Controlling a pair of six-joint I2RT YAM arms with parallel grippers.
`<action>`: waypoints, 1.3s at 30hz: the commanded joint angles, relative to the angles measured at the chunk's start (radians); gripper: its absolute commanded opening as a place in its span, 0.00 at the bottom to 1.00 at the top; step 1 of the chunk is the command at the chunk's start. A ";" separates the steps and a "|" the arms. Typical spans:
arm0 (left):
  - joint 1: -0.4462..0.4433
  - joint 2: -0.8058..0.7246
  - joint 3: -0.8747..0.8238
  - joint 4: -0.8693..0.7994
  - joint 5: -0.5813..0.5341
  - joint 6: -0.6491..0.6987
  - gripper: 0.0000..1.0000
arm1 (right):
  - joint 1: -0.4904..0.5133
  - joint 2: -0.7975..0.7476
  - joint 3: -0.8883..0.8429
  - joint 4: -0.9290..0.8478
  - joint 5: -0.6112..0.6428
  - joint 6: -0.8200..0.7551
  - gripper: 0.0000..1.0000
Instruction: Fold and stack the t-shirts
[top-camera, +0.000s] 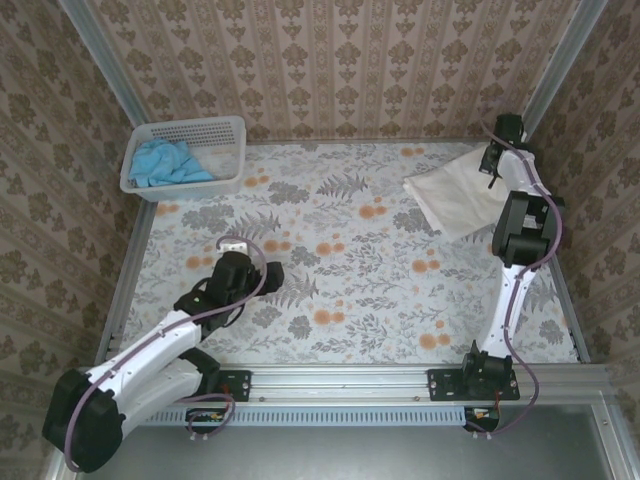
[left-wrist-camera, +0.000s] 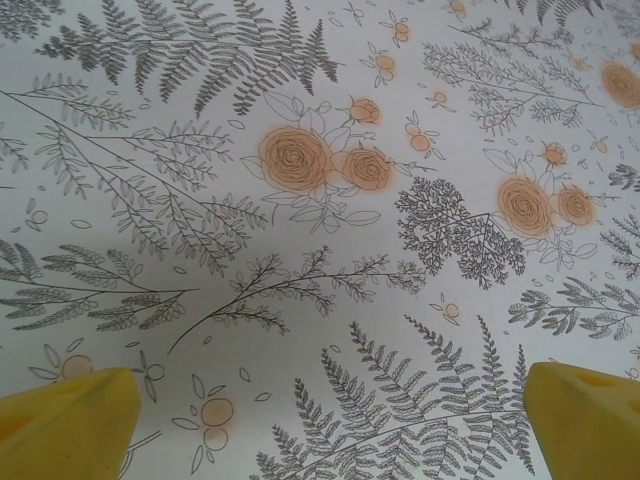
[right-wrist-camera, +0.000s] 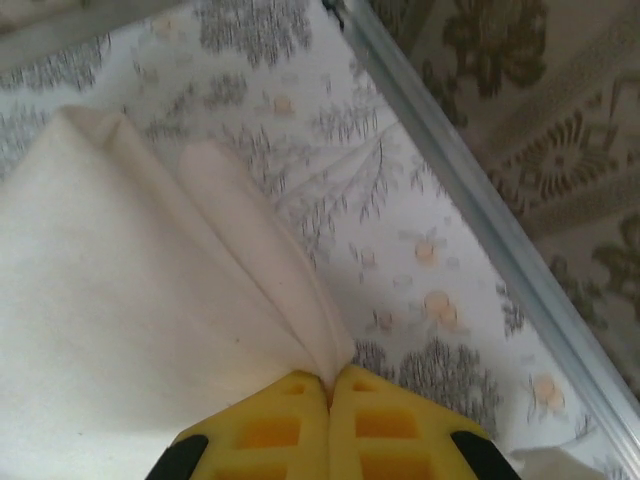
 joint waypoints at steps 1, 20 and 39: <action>0.003 0.024 -0.006 0.054 0.026 0.027 1.00 | -0.022 0.096 0.179 -0.123 0.060 0.015 0.00; 0.000 0.102 0.005 0.099 0.042 0.044 1.00 | -0.045 0.290 0.649 -0.408 0.103 0.101 0.62; -0.001 0.011 0.000 0.046 0.041 0.043 1.00 | 0.221 -0.152 -0.123 -0.176 -0.305 -0.170 0.75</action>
